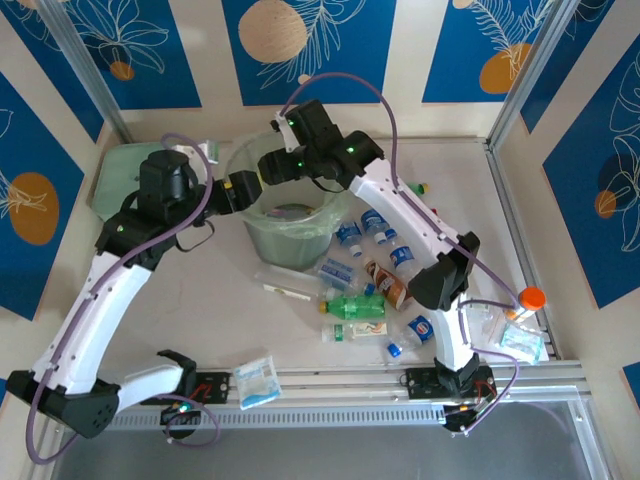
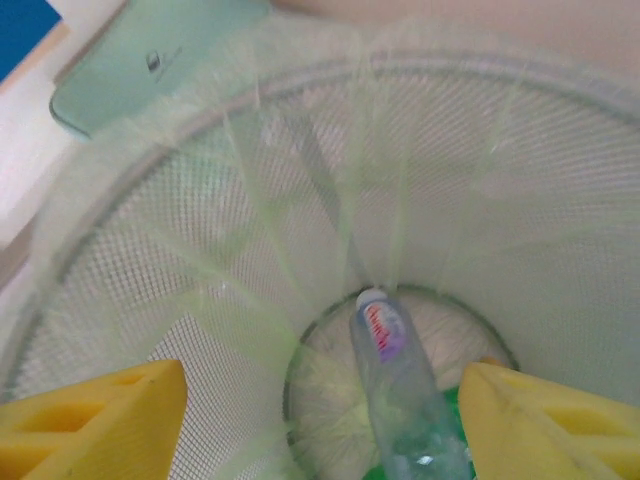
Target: Put the plastic bottles in the bin
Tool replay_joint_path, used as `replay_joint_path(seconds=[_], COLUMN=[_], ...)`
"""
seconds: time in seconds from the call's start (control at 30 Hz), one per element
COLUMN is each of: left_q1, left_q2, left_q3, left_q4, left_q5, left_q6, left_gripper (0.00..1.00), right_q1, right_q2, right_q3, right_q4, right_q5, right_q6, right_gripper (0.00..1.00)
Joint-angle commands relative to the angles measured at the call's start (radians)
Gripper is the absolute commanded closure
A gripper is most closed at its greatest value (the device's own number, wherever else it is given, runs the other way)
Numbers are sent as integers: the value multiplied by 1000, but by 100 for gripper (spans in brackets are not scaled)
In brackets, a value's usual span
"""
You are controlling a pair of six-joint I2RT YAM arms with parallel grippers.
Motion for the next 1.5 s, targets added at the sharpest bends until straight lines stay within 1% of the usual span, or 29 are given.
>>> replay_joint_path(seconds=[0.0, 0.07, 0.13, 0.23, 0.3, 0.37, 0.4, 0.47, 0.53, 0.63, 0.7, 0.77, 0.87, 1.0, 1.1, 1.3, 1.47], left_q1=[9, 8, 8, 8, 8, 7, 6, 6, 4, 2, 2, 2, 0, 0, 0, 0, 0], left_q2=[-48, -69, -87, -101, -101, -96, -93, -89, -85, -81, -79, -80, -80, -73, -72, -74, -75], left_q3=[-26, -36, -47, -57, -59, -56, -55, -53, -52, -55, -64, -76, -98, -109, -111, -125, -132], left_q4=[-47, -67, -84, -95, -88, -80, -73, -56, -47, -42, -39, -33, -20, -9, -7, -2, 1], left_q5=[-45, -57, -56, -30, -2, 20, 37, 63, 80, 87, 88, 89, 94, 102, 104, 127, 135], left_q6=[25, 34, 42, 47, 44, 38, 35, 27, 24, 30, 32, 30, 25, 19, 22, 27, 28], left_gripper=[18, 18, 17, 17, 17, 17, 17, 16, 17, 16, 16, 16, 16, 16, 16, 16, 16], right_q1=[-2, -32, -85, -205, -317, -417, -463, -525, -581, -669, -711, -734, -744, -745, -747, -751, -752], right_q2=[-136, -183, -227, -289, -325, -359, -373, -389, -388, -354, -318, -271, -211, -117, -49, 37, 73], right_q3=[44, 24, -6, -93, -175, -283, -341, -441, -519, -606, -645, -654, -653, -605, -571, -547, -554], right_q4=[-12, -29, -62, -122, -165, -159, -151, -131, -115, -81, -69, -84, -100, -150, -188, -192, -183], right_q5=[144, 219, 261, 281, 242, 176, 163, 158, 128, 4, -37, -30, 15, 70, 84, 63, 43], right_q6=[-2, 32, 81, 189, 297, 363, 385, 414, 440, 446, 446, 460, 496, 554, 595, 657, 680], right_gripper=[26, 24, 24, 23, 23, 21, 21, 21, 20, 20, 20, 20, 19, 18, 18, 16, 16])
